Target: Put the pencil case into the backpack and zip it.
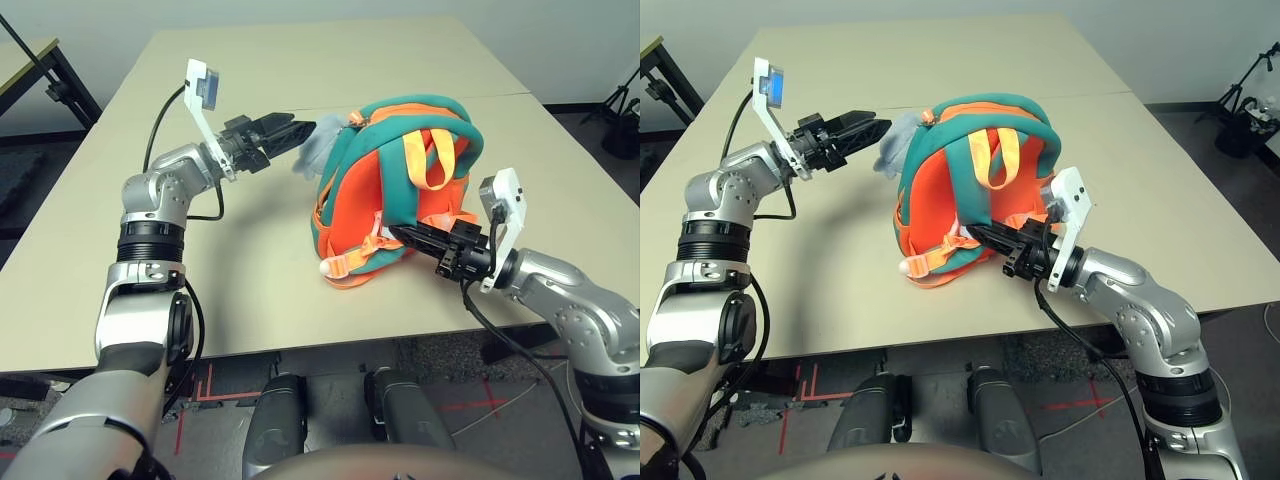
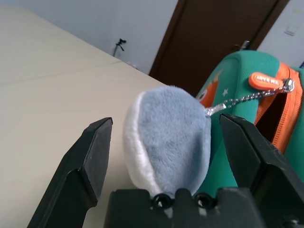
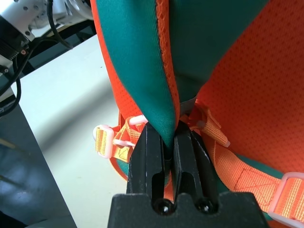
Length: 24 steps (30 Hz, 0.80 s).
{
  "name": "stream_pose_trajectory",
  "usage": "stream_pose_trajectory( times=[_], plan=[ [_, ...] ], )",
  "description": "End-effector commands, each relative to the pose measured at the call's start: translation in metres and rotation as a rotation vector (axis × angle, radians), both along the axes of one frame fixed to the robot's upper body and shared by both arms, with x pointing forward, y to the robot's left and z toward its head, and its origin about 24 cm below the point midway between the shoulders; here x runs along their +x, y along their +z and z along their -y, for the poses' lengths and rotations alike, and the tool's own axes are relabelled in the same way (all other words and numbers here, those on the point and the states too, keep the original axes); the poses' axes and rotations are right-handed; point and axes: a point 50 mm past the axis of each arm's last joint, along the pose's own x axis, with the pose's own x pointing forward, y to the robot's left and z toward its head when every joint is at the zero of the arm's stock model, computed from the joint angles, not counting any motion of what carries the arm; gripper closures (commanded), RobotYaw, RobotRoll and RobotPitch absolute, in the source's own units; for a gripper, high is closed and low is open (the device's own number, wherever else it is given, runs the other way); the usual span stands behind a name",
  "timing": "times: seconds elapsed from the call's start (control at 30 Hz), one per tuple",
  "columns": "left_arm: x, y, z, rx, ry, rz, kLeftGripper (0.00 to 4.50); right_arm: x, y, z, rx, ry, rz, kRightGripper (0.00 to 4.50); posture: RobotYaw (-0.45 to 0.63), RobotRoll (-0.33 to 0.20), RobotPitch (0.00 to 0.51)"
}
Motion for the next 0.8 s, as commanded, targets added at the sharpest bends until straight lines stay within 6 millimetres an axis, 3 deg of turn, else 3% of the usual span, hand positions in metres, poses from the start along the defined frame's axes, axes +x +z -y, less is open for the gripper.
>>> stream_pose_trajectory(
  times=[0.03, 0.1, 0.2, 0.53, 0.57, 0.8],
  plan=[
    [0.0, -0.005, 0.005, -0.038, -0.031, -0.02, 0.01, -0.002, -0.004, -0.001, -0.024, -0.004, -0.018, 4.5, -0.22, 0.0, 0.073],
    [-0.001, -0.008, 0.007, -0.063, -0.048, -0.037, 0.01, -0.001, -0.004, -0.001, -0.025, -0.004, -0.015, 4.5, -0.22, 0.0, 0.073],
    [-0.003, -0.011, 0.007, -0.067, -0.058, -0.048, 0.64, 0.0, -0.003, -0.001, -0.027, -0.002, -0.011, 4.5, -0.22, 0.0, 0.067],
    [-0.016, 0.006, -0.005, -0.051, -0.058, 0.019, 4.3, 0.003, -0.002, -0.004, -0.024, 0.01, -0.011, 4.5, -0.18, 0.0, 0.077],
    [-0.019, 0.009, -0.006, -0.05, -0.062, 0.029, 4.48, 0.003, -0.002, -0.004, -0.023, 0.011, -0.011, 4.5, -0.18, 0.0, 0.077],
    [-0.035, 0.024, -0.014, -0.024, -0.064, 0.061, 4.48, 0.005, -0.004, -0.007, -0.019, 0.018, -0.014, 4.5, -0.16, 0.0, 0.083]
  ],
)
